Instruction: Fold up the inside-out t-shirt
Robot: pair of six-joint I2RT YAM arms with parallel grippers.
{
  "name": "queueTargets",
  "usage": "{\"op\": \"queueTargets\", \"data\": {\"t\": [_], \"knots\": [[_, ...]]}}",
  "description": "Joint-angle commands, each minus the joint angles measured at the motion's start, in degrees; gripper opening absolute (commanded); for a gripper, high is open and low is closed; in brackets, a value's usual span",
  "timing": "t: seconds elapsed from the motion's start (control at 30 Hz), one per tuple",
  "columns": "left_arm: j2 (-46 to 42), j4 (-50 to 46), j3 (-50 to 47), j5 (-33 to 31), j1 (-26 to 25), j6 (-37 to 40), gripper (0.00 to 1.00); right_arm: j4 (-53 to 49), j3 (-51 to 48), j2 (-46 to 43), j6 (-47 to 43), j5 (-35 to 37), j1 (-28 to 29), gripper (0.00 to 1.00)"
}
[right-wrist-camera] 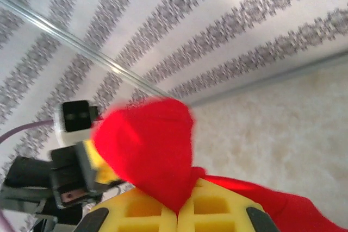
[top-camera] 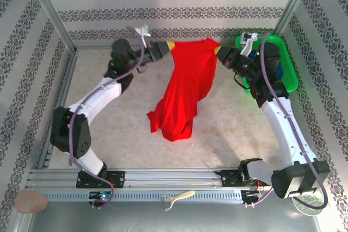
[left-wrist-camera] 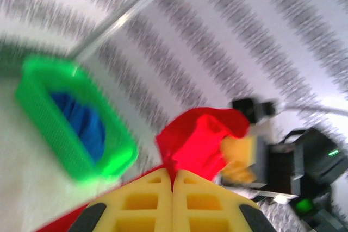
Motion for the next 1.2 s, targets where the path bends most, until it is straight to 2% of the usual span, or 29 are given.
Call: {"op": "queueTargets", "data": {"t": [0.0, 0.2, 0.37, 0.5, 0.57, 0.67, 0.8, 0.93, 0.97, 1.0, 1.03, 1.1, 1.17], "knots": [[-4.6, -1.5, 8.7, -0.5, 0.5, 1.0, 0.0, 5.2, 7.1, -2.5, 3.9, 1.4, 1.1, 0.0], [-5.6, -3.9, 17.7, -2.1, 0.6, 0.1, 0.0, 2.6, 14.5, -4.8, 3.7, 3.8, 2.5, 0.0], [-6.5, -3.7, 22.1, -3.7, 0.5, -3.5, 0.0, -2.1, 23.5, -5.5, -1.0, 7.6, 6.5, 0.0], [-8.4, -14.9, 20.9, -8.4, 0.5, 0.8, 0.0, -2.9, 27.1, -3.0, -1.8, 8.6, 8.1, 0.0], [-8.6, -22.7, 19.5, -12.6, 0.9, 4.2, 0.0, -2.8, 27.4, -0.5, -2.1, 8.6, 8.8, 0.0], [-6.0, -29.3, 17.5, -15.5, 3.4, 7.2, 0.0, -2.9, 26.2, 4.8, -3.8, 9.3, 9.6, 0.0], [1.7, -30.8, 16.0, -16.0, 7.1, 9.8, 0.0, -1.9, 23.0, 14.2, -5.6, 11.7, 8.9, 0.0], [14.4, -33.6, 23.1, -14.9, 9.6, 13.5, 0.0, -4.2, 26.8, 27.1, -7.6, 15.3, 6.9, 0.01], [17.2, -34.7, 25.8, -14.6, 10.0, 14.2, 0.04, -6.9, 29.0, 30.0, -8.2, 16.5, 6.4, 0.23], [20.0, -36.5, 28.9, -14.1, 10.4, 15.6, 0.13, -10.2, 31.4, 32.8, -9.4, 17.6, 6.0, 0.49], [21.9, -39.0, 31.8, -14.0, 10.5, 16.6, 0.25, -13.8, 32.9, 34.4, -11.2, 19.5, 5.9, 0.58], [23.2, -43.2, 35.3, -13.9, 10.6, 18.0, 0.43, -17.3, 32.0, 33.8, -12.8, 21.3, 6.1, 0.62], [21.1, -44.3, 34.0, -13.6, 10.5, 18.8, 0.55, -18.5, 25.7, 30.1, -13.4, 22.0, 6.8, 0.62]]}}
